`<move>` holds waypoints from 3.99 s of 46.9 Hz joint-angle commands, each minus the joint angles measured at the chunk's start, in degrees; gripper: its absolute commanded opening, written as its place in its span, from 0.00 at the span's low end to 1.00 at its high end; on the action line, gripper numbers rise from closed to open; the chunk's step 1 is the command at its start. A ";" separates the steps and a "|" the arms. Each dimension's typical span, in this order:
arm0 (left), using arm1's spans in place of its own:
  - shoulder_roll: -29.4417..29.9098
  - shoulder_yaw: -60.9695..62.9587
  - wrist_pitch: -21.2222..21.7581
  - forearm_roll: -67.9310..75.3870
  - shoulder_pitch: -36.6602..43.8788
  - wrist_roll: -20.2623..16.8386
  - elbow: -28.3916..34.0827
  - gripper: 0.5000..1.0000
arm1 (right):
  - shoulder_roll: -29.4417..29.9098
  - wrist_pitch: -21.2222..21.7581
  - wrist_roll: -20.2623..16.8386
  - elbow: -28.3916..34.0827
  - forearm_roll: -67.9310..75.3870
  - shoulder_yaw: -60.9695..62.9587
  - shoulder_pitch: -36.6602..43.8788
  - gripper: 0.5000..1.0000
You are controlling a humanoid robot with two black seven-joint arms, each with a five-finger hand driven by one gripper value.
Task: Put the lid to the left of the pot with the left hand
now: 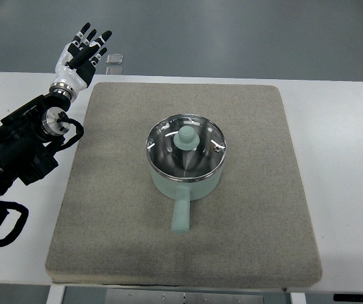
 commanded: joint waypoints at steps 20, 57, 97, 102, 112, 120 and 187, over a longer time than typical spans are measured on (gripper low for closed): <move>7.70 18.65 -0.59 3.31 -4.13 0.35 -9.28 1.00 | 0.00 0.00 0.00 -0.02 0.00 0.04 0.00 0.84; 25.36 20.41 -6.91 53.41 -14.32 0.44 -38.90 1.00 | 0.00 0.00 0.00 -0.02 0.00 0.04 0.00 0.84; 28.53 20.32 -18.61 78.72 -21.80 -0.26 -52.09 1.00 | 0.00 0.00 0.00 -0.02 0.00 0.04 0.00 0.84; 28.27 20.23 -18.69 84.26 -21.80 -0.96 -53.40 1.00 | 0.00 0.00 0.00 -0.02 0.00 0.04 0.09 0.84; 25.37 20.23 -18.61 92.09 -22.06 -6.33 -54.72 1.00 | 0.00 0.00 0.00 -0.02 0.00 0.04 0.09 0.85; 23.52 20.32 -18.61 96.83 -22.94 -7.91 -54.90 1.00 | 0.00 0.00 0.00 0.06 0.00 0.04 0.00 0.84; 20.01 20.06 -17.73 117.40 -24.96 -14.52 -54.46 1.00 | 0.00 0.00 0.00 -0.02 0.00 0.03 0.00 0.84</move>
